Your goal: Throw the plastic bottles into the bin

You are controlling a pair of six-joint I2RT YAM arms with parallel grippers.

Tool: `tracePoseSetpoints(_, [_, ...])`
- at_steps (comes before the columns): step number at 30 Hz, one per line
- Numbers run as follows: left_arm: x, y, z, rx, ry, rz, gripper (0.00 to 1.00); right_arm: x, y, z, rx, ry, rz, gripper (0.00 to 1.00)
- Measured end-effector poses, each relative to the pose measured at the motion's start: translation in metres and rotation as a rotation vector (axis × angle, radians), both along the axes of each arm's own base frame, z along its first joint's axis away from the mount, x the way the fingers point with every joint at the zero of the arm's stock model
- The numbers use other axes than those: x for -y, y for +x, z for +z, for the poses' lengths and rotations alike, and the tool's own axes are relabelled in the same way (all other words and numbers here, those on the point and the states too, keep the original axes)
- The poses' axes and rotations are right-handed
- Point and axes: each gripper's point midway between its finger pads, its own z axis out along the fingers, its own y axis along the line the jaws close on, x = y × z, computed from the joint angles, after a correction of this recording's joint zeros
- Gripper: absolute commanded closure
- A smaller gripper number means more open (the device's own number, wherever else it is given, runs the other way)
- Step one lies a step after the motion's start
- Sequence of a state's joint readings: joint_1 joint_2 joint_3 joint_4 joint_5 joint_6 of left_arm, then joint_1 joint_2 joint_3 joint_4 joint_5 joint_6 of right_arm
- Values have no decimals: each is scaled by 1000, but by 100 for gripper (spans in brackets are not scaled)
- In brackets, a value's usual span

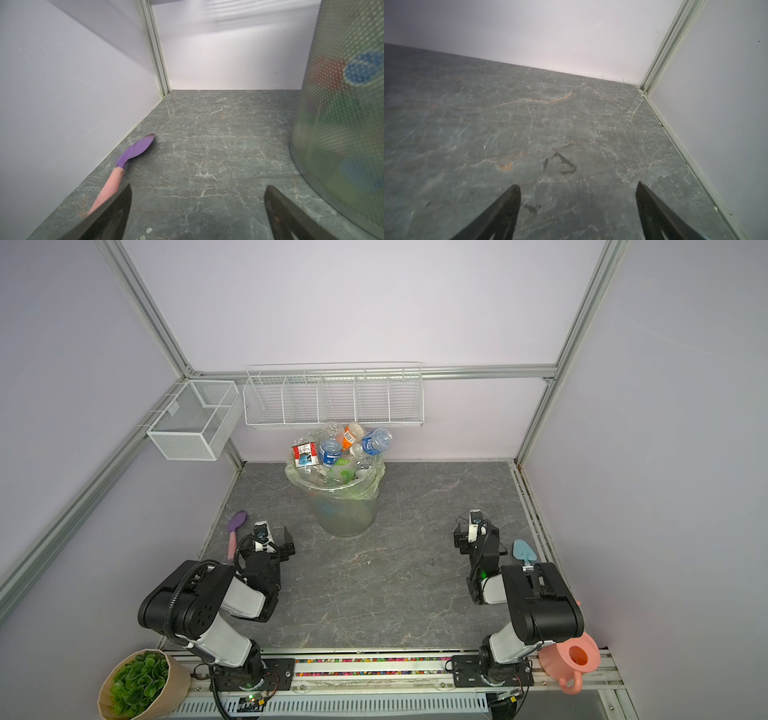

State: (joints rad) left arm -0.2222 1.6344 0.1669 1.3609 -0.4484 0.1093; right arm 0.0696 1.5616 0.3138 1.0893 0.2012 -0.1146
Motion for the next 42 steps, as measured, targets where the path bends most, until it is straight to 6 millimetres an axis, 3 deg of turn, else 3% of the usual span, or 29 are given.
tracePoseSetpoints(4, [-6,12,0,-24,-18,26,1,16,13,6,-22,52,-34,11])
tracePoseSetpoints(10, [-32,44,23,-19,-97,83,1,12,7,-14,-105,78,-17,11])
tracePoseSetpoints(21, [-36,42,5,-87,-147,82,1,10,6,-16,-116,89,-8,11])
tracePoseSetpoints(27, [-32,21,-11,-97,-153,48,1,0,4,-18,-124,123,83,11])
tracePoseSetpoints(30, [-21,30,-12,-125,-146,-14,1,-4,4,-19,-127,133,111,11])
tracePoseSetpoints(34, [-18,47,3,-110,-153,-36,1,-7,3,-19,-128,140,131,11])
tracePoseSetpoints(42, [-17,46,-4,-142,-155,-46,1,-10,3,-19,-128,144,146,11])
